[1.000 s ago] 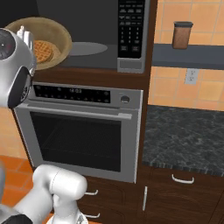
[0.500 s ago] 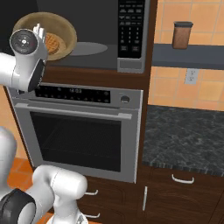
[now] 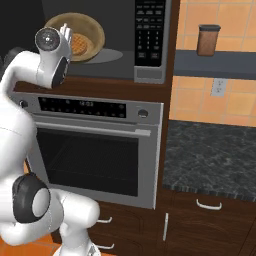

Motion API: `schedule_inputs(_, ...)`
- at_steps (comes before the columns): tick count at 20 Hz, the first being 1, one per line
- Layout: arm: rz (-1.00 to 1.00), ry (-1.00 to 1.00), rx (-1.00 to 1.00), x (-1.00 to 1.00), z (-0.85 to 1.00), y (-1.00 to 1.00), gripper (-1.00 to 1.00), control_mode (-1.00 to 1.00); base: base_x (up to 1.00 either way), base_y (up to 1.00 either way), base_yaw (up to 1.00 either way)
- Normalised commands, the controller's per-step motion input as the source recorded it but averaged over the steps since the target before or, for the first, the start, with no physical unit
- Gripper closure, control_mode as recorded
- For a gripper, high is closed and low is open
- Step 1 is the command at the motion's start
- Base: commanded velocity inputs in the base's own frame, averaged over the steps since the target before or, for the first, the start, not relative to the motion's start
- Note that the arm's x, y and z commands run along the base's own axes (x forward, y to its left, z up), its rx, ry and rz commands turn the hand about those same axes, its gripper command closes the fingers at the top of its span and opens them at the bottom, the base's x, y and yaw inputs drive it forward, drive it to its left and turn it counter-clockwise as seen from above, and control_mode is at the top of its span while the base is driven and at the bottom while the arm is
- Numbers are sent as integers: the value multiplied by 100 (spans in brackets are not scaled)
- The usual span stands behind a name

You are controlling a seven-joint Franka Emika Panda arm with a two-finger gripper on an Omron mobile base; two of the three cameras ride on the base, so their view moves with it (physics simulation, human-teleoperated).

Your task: Open the microwave, place the bowl with waffle inside the microwave, then close the microwave door and turn it on.

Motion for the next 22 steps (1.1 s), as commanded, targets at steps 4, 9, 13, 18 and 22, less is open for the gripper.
schedule_inputs(4,0,6,-2,92,7,2,100,-100,0,0,0)
schedule_inputs(9,0,15,0,53,-3,0,100,-100,0,0,0)
schedule_inputs(13,0,15,0,42,-20,1,100,-100,0,0,0)
schedule_inputs(18,0,12,0,27,-39,9,-100,-100,0,0,0)
schedule_inputs(22,0,2,9,9,-31,-7,-100,-100,0,0,0)
